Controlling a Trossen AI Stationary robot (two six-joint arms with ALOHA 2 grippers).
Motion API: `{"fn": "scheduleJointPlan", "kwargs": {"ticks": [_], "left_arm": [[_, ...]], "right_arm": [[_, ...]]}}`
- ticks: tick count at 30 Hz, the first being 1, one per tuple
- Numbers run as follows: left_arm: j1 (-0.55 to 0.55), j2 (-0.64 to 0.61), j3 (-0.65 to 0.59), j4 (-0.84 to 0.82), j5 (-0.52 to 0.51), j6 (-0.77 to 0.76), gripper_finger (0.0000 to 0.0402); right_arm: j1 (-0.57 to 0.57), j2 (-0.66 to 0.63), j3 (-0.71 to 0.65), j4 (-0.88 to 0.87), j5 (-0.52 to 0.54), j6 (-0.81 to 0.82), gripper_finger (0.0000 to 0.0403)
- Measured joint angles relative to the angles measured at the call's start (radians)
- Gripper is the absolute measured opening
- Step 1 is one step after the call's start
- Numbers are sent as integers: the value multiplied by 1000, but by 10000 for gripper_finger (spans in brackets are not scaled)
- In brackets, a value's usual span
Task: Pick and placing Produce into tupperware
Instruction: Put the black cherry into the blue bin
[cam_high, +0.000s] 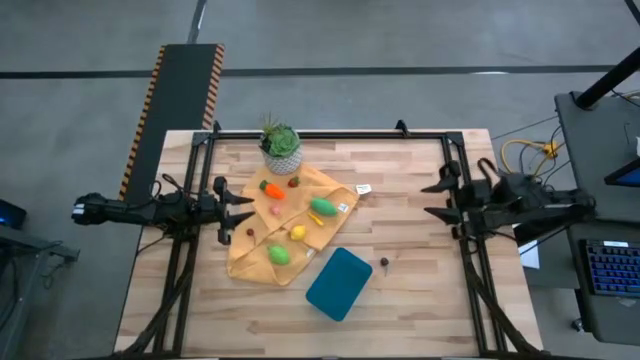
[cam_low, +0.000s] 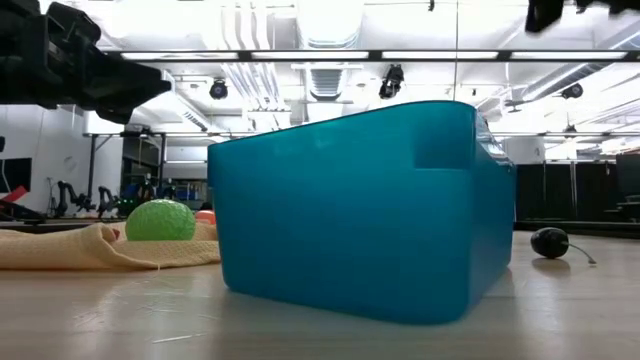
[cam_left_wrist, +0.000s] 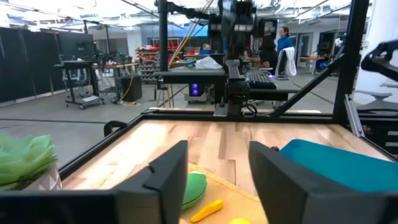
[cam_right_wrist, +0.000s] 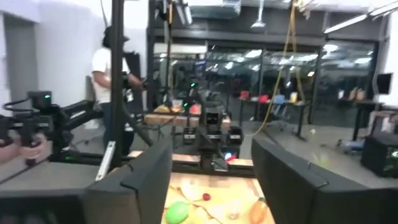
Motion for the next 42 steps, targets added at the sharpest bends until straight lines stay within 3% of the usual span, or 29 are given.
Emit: {"fn": "scheduleJointPlan", "kwargs": {"ticks": [6,11,15,20,33,42], "left_arm": [[0,0,0,23,-11,1,199],[0,-1,0,73,-33,0,202],[0,-4,0,81,-40,0,202],[0,-6,0,81,-40,0,202],[0,-2,0,81,-39,31,202],[0,-1,0,74,-39,31,202]], "right_arm": [[53,213,333,-314,10,144,237],[110,454,604,-659,143,295,229],[153,655,783,-983,268,470,226],[190,851,937,-1313,293,762,226],[252,1112,971,-1358,293,1280,226],[254,1254,974,-1358,269,1430,226]]}}
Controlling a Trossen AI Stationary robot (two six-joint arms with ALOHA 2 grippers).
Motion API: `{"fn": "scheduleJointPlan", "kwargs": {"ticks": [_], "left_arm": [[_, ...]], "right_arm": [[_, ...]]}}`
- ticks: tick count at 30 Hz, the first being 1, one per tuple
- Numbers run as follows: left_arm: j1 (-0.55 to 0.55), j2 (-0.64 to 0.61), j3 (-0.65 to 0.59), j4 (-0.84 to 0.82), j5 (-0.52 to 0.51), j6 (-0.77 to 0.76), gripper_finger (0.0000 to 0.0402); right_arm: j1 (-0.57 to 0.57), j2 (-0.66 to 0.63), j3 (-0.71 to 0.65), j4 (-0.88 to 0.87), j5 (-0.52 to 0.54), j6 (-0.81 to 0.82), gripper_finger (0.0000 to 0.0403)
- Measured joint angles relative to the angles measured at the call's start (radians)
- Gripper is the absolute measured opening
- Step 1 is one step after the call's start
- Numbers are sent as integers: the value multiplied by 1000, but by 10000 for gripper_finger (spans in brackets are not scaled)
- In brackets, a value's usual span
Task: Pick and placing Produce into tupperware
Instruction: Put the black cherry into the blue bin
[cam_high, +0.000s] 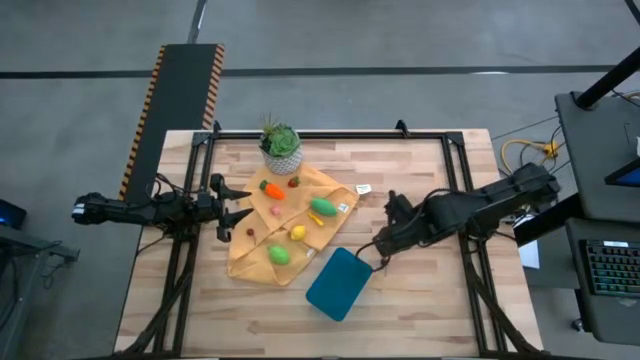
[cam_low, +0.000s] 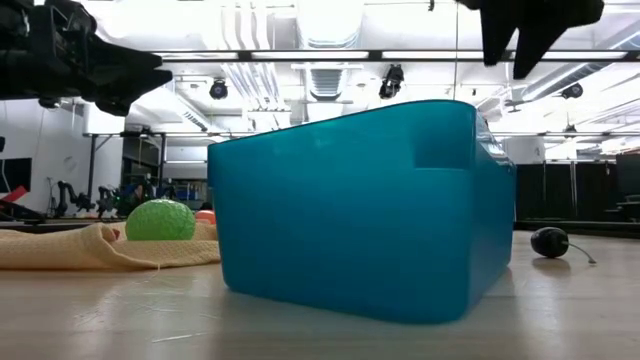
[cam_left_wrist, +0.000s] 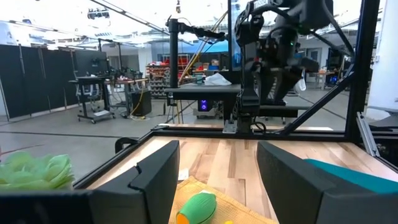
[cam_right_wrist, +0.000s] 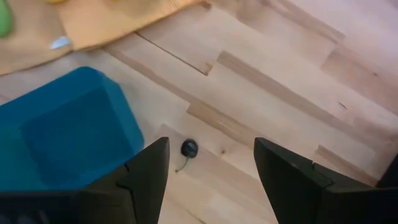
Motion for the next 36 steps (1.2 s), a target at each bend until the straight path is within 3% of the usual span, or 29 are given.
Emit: {"fn": "scheduleJointPlan", "kwargs": {"ticks": [11,22,36], "left_arm": [[0,-1,0,0,0,-1,202],[0,-1,0,7,0,2,202],[0,-1,0,7,0,3,202]], "right_arm": [[0,153,-7,-29,-16,79,226],[33,190,-49,-22,-70,186,226],[63,193,-220,209,-82,262,226]]}}
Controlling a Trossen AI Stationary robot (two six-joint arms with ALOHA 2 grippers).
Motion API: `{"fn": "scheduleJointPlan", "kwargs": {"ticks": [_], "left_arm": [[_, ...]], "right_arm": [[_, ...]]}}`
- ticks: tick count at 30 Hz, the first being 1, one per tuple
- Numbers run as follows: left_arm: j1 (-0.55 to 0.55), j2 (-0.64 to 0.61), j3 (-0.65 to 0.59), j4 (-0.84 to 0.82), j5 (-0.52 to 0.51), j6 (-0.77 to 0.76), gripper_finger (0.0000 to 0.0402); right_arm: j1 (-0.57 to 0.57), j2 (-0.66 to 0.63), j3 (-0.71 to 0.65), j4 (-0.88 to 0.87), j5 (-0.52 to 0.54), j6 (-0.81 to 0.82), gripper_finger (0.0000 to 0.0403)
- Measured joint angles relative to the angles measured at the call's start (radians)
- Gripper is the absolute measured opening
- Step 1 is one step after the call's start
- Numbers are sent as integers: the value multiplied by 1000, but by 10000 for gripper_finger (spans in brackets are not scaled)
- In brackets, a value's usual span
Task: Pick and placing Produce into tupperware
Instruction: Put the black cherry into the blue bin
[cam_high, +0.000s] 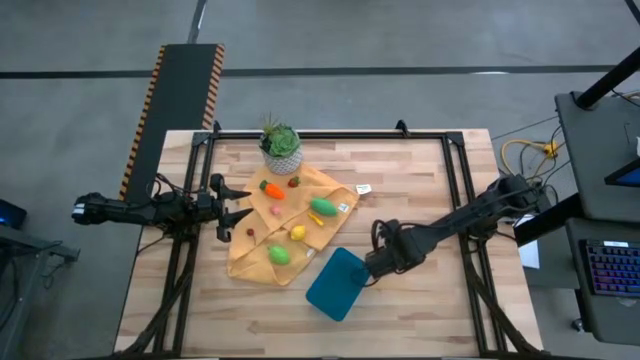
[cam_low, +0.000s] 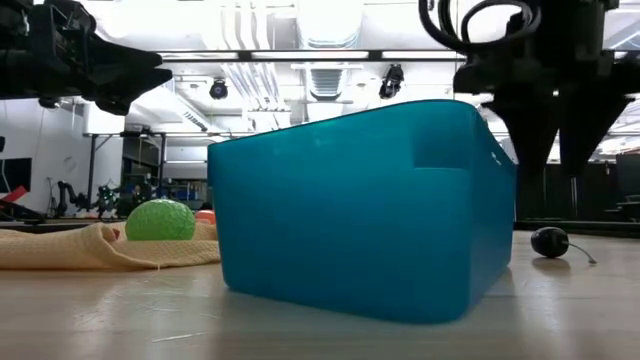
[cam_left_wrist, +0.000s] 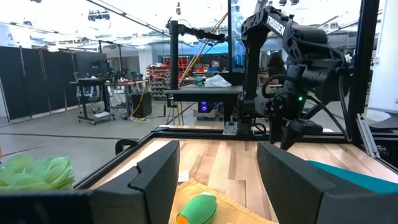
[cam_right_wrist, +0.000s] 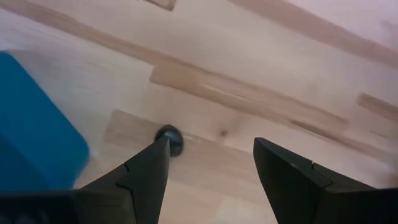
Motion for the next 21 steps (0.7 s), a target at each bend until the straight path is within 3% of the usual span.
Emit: {"fn": "scheduleJointPlan", "kwargs": {"ticks": [9,21], "left_arm": [[0,0,0,0,0,0,202],[0,0,0,-1,0,0,202]], "right_arm": [[1,0,-139,279,-2,12,226],[23,0,-226,418,-25,53,226]]}}
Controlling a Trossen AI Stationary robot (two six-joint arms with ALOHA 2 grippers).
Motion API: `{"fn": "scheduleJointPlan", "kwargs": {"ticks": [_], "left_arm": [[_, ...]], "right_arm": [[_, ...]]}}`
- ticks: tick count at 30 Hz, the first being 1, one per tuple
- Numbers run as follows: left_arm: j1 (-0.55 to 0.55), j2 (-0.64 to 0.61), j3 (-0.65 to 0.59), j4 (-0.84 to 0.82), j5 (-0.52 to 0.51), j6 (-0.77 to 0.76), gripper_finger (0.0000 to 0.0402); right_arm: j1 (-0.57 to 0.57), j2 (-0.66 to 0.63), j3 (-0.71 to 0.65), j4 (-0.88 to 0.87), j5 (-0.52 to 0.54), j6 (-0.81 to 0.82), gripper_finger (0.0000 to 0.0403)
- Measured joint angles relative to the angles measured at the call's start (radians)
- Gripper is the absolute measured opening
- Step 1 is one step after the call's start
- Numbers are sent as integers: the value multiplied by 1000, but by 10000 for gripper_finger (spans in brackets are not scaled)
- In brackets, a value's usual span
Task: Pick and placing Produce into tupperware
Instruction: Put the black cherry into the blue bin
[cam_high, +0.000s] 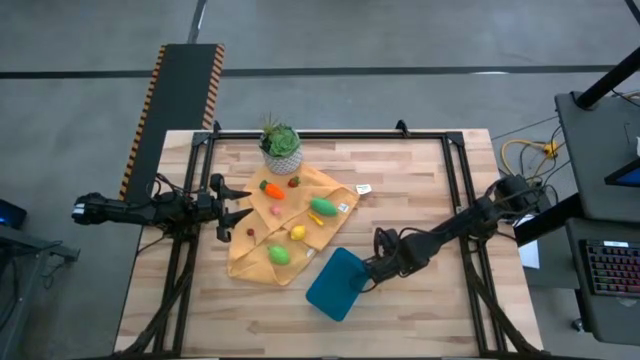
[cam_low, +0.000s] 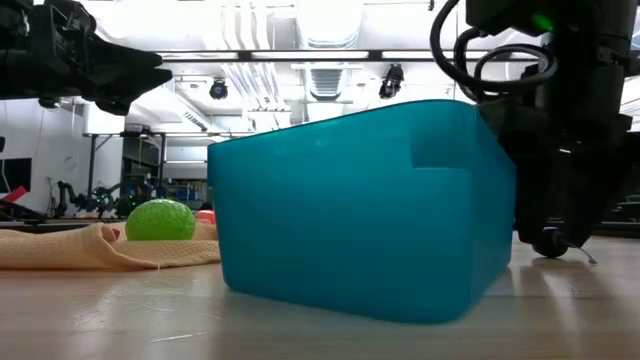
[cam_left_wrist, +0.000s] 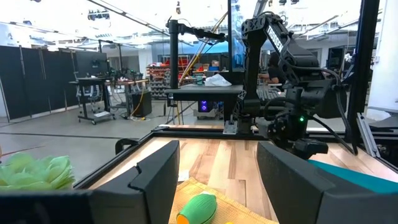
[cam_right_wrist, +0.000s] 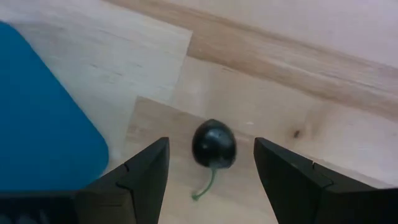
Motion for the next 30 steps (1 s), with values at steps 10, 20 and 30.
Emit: {"fn": "scheduleJointPlan", "kwargs": {"ticks": [10,20,30], "left_arm": [[0,2,0,-1,0,0,202],[0,3,0,-1,0,0,202],[0,3,0,-1,0,0,202]], "right_arm": [[2,5,-33,51,1,0,226],[2,5,-33,54,0,-10,216],[2,6,-35,48,0,-13,147]]}}
